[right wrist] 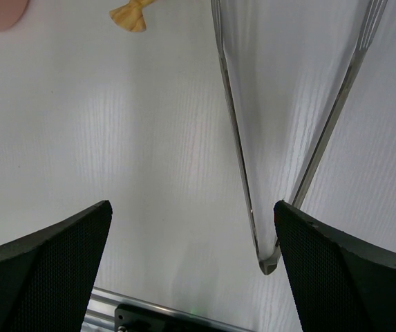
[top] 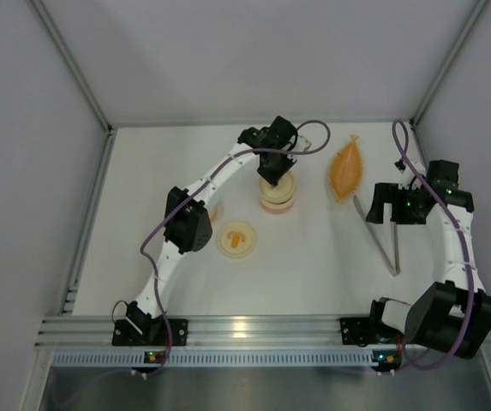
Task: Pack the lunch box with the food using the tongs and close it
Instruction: Close the box lid on the packing box.
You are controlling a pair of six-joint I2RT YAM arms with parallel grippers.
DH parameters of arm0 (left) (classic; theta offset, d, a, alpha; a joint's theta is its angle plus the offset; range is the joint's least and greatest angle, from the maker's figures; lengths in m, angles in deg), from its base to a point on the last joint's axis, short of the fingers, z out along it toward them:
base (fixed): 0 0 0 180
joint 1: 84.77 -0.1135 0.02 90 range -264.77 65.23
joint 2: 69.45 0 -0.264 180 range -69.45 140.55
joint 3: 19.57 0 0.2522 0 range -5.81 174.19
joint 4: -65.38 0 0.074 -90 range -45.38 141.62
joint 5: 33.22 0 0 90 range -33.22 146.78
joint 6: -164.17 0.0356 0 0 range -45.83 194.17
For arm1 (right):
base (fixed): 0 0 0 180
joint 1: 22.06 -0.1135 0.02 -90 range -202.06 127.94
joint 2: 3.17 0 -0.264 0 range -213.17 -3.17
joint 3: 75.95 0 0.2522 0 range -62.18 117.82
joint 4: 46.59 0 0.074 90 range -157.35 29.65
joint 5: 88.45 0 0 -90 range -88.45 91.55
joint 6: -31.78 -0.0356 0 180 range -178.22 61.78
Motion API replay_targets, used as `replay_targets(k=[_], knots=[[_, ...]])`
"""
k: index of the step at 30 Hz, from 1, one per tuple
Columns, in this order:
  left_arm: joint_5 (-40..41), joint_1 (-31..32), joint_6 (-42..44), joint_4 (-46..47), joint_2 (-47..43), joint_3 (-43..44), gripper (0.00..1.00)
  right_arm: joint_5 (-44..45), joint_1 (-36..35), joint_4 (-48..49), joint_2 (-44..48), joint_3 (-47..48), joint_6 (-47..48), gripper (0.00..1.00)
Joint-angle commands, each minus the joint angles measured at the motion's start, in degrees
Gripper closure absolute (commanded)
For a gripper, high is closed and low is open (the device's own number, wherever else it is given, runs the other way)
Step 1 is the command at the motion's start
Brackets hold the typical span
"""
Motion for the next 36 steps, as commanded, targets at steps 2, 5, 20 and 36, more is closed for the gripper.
replay_targets(k=[2,5,20,36], knots=[[-0.97,0.53,-0.52,1.59,1.35,2.7,0.98,-0.42,-0.82,1.58,0.26,-0.18,0.48,0.01],[-0.97,0.62,-0.69,1.5,1.7,2.7,0.98,-0.51,-0.82,1.58,0.09,-0.27,0.48,0.01],[-1.23,0.62,-1.22,-0.17,3.38,2.44,0.96,-0.51,-0.82,1.84,0.17,-0.97,0.57,0.01],[6.68,0.79,0.27,1.51,-8.57,-3.45,1.0,-0.59,-0.82,1.58,0.79,-1.06,0.57,0.01]])
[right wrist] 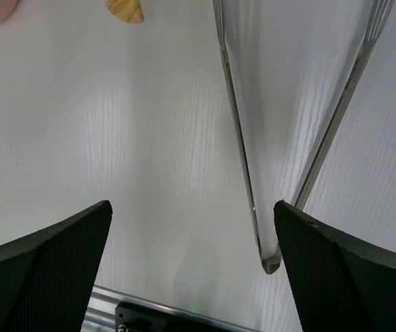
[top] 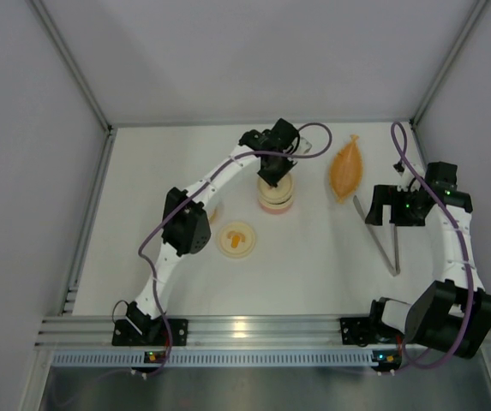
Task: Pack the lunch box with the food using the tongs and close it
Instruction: Close the box lid on the packing box.
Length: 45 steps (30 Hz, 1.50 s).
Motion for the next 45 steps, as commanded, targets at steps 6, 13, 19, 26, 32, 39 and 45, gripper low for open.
replay_targets(k=[6,13,19,26,32,39,45], knots=[[3.12,-0.25,2.27,-3.74,-9.13,-0.06,1.0,-0.92,-0.82,1.62,1.01,-0.54,0.42,0.01],[-0.48,-0.25,2.71,-4.71,-6.59,0.38,1.0,-1.1,-0.82,1.8,0.57,-0.27,0.06,0.0],[-0.66,-0.34,2.98,-3.74,-3.43,1.7,1.0,-0.75,-0.82,1.71,0.66,-0.62,0.15,0.01],[-1.19,-0.43,2.54,-3.13,-0.35,2.93,1.0,-0.4,-0.73,1.89,0.39,-0.62,0.5,0.0],[-3.39,-0.52,2.28,-1.98,1.85,4.94,1.0,-0.31,-0.82,2.5,0.22,-1.41,0.5,0.01],[-5.41,-0.43,1.22,0.21,3.61,6.44,1.0,-0.31,-0.82,2.86,0.04,-2.29,0.33,0.0],[-5.85,-0.43,1.48,0.56,4.31,4.42,0.91,-0.22,-0.82,3.03,0.04,-2.47,0.5,0.01]])
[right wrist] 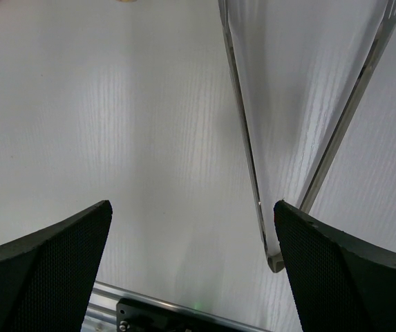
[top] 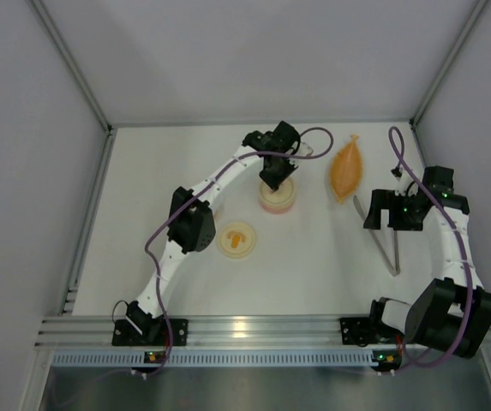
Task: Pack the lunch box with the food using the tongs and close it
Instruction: Close the box lid on the packing box, then move the packing box to the center of the board.
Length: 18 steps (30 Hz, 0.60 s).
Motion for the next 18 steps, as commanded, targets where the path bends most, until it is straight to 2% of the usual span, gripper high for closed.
replay_targets(k=[1,4,6,12,14,18], knots=[[-2.5,-0.12,-0.77,3.41,0.2,0.23,0.81,-0.26,-0.82,2.51,0.02,0.04,0.52,0.01],[-3.38,-0.12,-1.12,3.32,0.55,0.13,0.67,-0.35,-0.82,2.59,-0.07,-0.04,0.44,0.01],[-4.09,-0.12,-1.3,3.32,0.82,-0.13,0.66,-0.44,-0.73,2.51,0.02,-0.04,0.44,0.01],[-6.02,-0.12,-1.39,2.53,-0.93,-3.9,0.95,-0.62,-0.82,2.33,0.46,-0.13,0.44,0.01],[-6.81,-0.12,-1.38,2.97,-2.69,-8.81,1.0,-0.97,-0.82,2.24,0.55,-0.04,0.52,0.01],[-9.62,-0.04,-1.38,4.9,-9.53,-18.92,1.0,-1.93,-0.82,2.07,0.46,0.66,0.26,0.01]])
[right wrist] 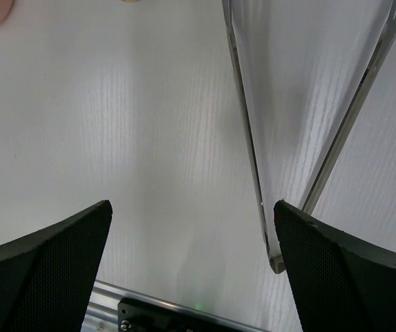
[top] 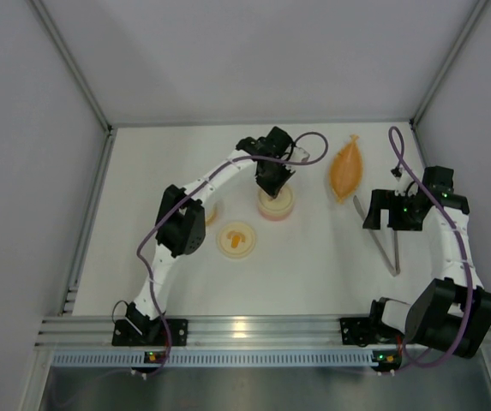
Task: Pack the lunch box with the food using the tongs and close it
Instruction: Move the packing box to the center of the board.
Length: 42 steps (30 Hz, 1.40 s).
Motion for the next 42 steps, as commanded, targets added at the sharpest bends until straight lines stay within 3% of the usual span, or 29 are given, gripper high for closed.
replay_targets(k=[1,10,25,37,42], knots=[[-5.69,0.55,-0.34,-2.64,-4.45,-7.98,1.0,-1.93,-0.82,2.05,0.46,0.66,0.17,0.01],[-7.1,2.66,-2.7,-1.76,-14.3,-22.49,1.0,-2.99,-0.82,1.08,1.34,1.27,0.09,0.01],[-2.89,2.58,-5.17,-4.66,-16.59,-16.26,1.0,-3.52,-0.82,0.73,1.87,1.19,-0.35,0.01],[-4.81,2.58,-5.17,3.86,-19.67,-28.73,1.0,-3.17,-0.82,0.99,2.13,0.75,-0.01,0.01],[-7.63,2.58,-6.75,2.8,-16.07,-31.28,1.0,-3.43,-0.82,1.08,2.13,0.39,-0.18,0.01]])
